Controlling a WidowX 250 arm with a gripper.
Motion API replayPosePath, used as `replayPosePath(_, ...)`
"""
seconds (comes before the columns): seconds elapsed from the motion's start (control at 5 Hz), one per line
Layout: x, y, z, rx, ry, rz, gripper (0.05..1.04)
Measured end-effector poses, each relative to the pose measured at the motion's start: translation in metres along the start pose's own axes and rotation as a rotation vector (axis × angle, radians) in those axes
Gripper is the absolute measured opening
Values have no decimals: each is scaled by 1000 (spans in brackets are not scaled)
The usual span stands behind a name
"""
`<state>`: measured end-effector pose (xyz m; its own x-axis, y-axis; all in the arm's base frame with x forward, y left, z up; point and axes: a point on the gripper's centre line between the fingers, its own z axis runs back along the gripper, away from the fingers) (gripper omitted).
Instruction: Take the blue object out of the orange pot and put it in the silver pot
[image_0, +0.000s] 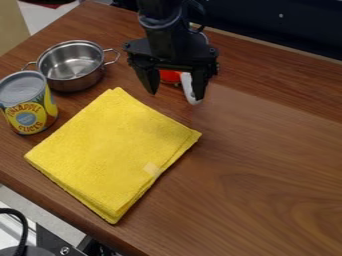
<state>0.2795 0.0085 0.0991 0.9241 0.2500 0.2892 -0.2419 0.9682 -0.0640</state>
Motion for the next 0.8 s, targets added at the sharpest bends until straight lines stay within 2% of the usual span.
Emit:
replayPosePath(0.2,-6,1,-5,5,30,-8,998)
replayPosePath(0.4,4,4,-1,8,56,-116,998)
replayPosePath(0.6,30,5,13,8,24,-254,998)
replayPosePath(0.8,57,9,19,-14,30,-415,998)
